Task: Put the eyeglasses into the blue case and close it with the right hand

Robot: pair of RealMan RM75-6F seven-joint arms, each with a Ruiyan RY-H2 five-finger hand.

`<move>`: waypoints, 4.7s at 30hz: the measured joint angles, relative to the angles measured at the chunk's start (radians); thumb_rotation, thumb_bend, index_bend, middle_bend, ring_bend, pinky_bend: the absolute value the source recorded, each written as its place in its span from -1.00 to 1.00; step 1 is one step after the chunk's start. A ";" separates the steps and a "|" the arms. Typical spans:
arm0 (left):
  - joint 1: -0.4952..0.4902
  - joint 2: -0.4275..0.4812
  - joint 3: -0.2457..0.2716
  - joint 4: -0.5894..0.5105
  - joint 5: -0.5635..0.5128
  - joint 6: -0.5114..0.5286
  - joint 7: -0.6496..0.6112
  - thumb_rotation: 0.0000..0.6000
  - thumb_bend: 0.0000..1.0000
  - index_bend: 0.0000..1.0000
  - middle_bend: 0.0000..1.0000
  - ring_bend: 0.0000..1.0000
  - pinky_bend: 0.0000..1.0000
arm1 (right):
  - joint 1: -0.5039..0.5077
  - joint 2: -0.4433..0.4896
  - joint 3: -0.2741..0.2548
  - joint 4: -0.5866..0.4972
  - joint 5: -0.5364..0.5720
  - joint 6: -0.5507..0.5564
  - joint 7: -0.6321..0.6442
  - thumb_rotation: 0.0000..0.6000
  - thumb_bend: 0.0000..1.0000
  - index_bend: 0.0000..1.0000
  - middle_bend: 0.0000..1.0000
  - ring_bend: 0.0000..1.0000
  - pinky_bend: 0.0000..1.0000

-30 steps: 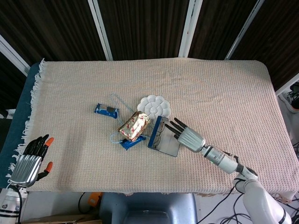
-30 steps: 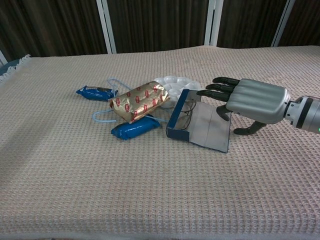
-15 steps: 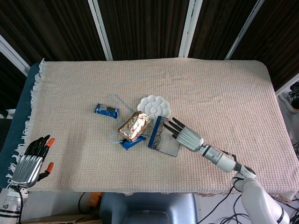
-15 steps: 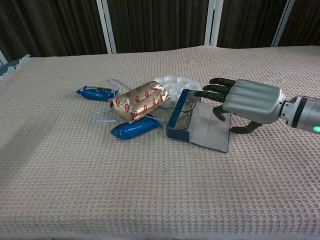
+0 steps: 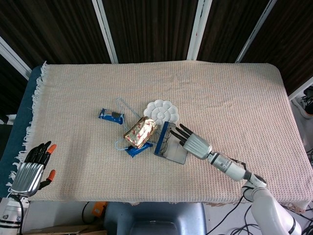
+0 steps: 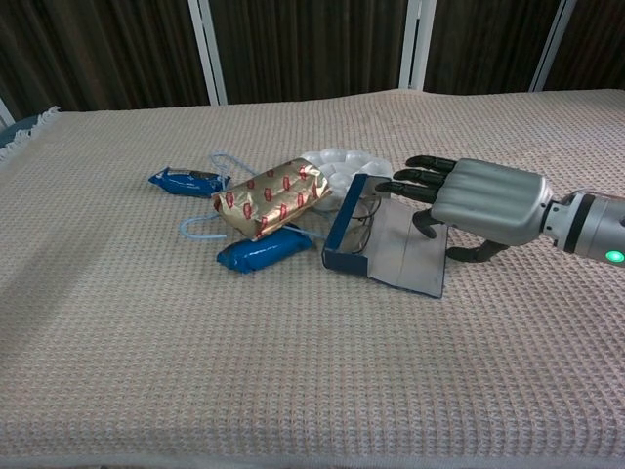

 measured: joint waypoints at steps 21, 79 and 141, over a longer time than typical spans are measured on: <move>0.002 -0.009 -0.005 0.000 -0.008 0.004 0.022 1.00 -0.23 -1.00 -1.00 -1.00 -0.74 | -0.004 -0.046 0.025 0.046 0.029 0.015 0.017 1.00 -0.27 0.17 -0.83 -1.00 -1.00; 0.008 -0.032 -0.024 -0.002 -0.037 0.019 0.087 1.00 -0.22 -1.00 -1.00 -1.00 -0.71 | -0.012 -0.138 0.058 0.141 0.081 0.063 0.060 1.00 0.01 0.19 -0.83 -1.00 -1.00; 0.007 -0.026 -0.016 -0.006 -0.025 0.014 0.078 1.00 -0.20 -1.00 -1.00 -1.00 -0.69 | 0.063 -0.162 0.074 0.116 0.098 0.058 0.067 1.00 0.19 0.67 -0.67 -1.00 -1.00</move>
